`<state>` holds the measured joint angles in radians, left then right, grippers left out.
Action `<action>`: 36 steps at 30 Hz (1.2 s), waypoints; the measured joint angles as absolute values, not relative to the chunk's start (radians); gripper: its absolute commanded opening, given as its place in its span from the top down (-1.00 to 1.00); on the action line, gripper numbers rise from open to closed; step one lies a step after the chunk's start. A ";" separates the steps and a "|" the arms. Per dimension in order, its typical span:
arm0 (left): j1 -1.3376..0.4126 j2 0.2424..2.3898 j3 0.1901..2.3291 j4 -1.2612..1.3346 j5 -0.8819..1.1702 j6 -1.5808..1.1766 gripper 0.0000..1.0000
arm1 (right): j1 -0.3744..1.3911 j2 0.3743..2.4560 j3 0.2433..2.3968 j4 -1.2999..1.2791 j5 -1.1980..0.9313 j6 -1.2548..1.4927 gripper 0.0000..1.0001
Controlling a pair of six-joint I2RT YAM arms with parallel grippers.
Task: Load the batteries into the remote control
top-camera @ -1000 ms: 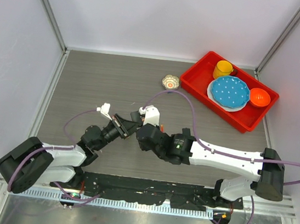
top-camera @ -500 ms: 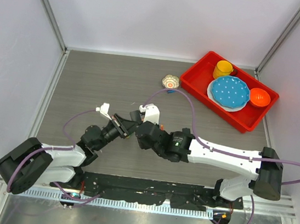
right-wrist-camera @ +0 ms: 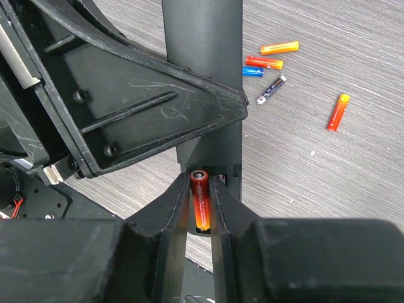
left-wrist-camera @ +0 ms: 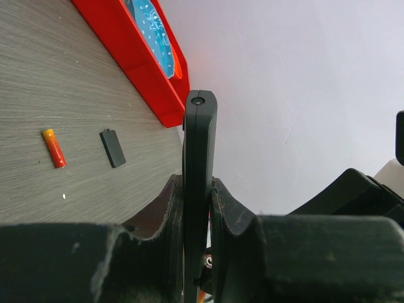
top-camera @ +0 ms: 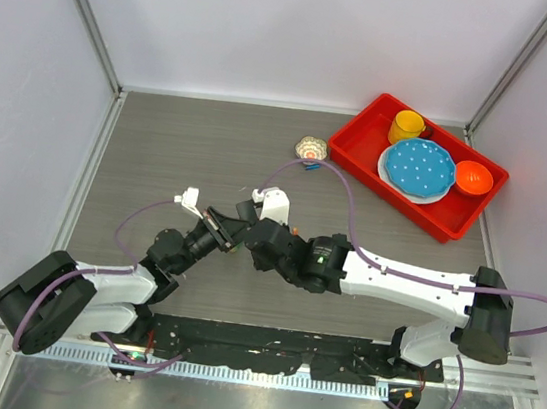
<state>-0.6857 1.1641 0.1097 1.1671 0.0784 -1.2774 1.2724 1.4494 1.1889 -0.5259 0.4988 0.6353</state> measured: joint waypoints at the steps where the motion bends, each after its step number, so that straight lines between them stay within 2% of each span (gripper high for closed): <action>1: -0.686 1.164 0.110 1.170 0.078 -1.278 1.00 | 1.272 1.451 1.192 -0.528 0.498 0.636 0.49; 36: -0.686 1.164 0.110 1.229 0.073 -1.283 1.00 | 1.272 1.456 1.233 -0.585 0.500 0.658 0.24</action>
<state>-0.6861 1.1641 0.1097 1.2289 0.0727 -1.2835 1.2724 1.4555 1.2331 -0.5846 0.5003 0.6579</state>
